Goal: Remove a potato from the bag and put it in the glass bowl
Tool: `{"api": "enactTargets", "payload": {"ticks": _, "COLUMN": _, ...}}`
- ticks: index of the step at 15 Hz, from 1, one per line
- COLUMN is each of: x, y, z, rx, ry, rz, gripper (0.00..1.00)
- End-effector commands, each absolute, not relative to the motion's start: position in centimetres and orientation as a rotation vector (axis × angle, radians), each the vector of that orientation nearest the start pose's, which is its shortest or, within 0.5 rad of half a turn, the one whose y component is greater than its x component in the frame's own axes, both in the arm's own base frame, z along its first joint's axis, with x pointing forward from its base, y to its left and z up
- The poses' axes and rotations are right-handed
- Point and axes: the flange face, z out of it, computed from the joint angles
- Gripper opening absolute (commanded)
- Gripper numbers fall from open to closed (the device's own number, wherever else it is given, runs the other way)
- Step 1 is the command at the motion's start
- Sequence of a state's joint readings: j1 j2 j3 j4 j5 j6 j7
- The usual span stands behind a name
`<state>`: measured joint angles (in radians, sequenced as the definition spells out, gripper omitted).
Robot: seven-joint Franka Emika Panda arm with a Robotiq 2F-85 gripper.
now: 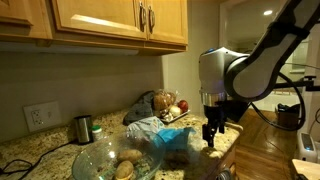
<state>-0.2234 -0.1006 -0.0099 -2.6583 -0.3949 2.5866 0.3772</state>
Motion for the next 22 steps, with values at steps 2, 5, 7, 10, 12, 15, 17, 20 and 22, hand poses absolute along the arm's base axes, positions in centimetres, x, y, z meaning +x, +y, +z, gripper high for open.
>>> {"api": "enactTargets", "payload": {"ticks": 2, "x": 42.0, "y": -9.6, "z": 27.7, "rx": -3.28, "ry": 0.521, "rz": -0.178, "gripper": 1.0}}
{"api": "enactTargets", "payload": {"ticks": 5, "x": 42.7, "y": -9.8, "z": 28.2, "rx": -3.253, "ry": 0.538, "rz": -0.245, "gripper": 1.0}}
{"api": "enactTargets", "payload": {"ticks": 7, "x": 43.4, "y": -9.6, "z": 28.3, "rx": -3.236, "ry": 0.542, "rz": -0.269, "gripper": 1.0}}
{"api": "enactTargets", "payload": {"ticks": 10, "x": 44.4, "y": -9.0, "z": 27.8, "rx": -3.219, "ry": 0.528, "rz": -0.279, "gripper": 1.0}}
{"api": "enactTargets", "payload": {"ticks": 12, "x": 44.9, "y": -8.6, "z": 27.2, "rx": -3.235, "ry": 0.505, "rz": -0.274, "gripper": 1.0}}
{"api": "enactTargets", "payload": {"ticks": 15, "x": 45.6, "y": -8.5, "z": 26.2, "rx": -3.258, "ry": 0.467, "rz": -0.251, "gripper": 1.0}}
{"api": "enactTargets", "payload": {"ticks": 17, "x": 45.9, "y": -8.3, "z": 25.6, "rx": -3.259, "ry": 0.452, "rz": -0.239, "gripper": 1.0}}
{"api": "enactTargets", "payload": {"ticks": 20, "x": 46.3, "y": -7.9, "z": 25.0, "rx": -3.239, "ry": 0.46, "rz": -0.234, "gripper": 1.0}}
{"api": "enactTargets", "payload": {"ticks": 22, "x": 46.8, "y": -7.7, "z": 25.3, "rx": -3.219, "ry": 0.476, "rz": -0.261, "gripper": 1.0}}
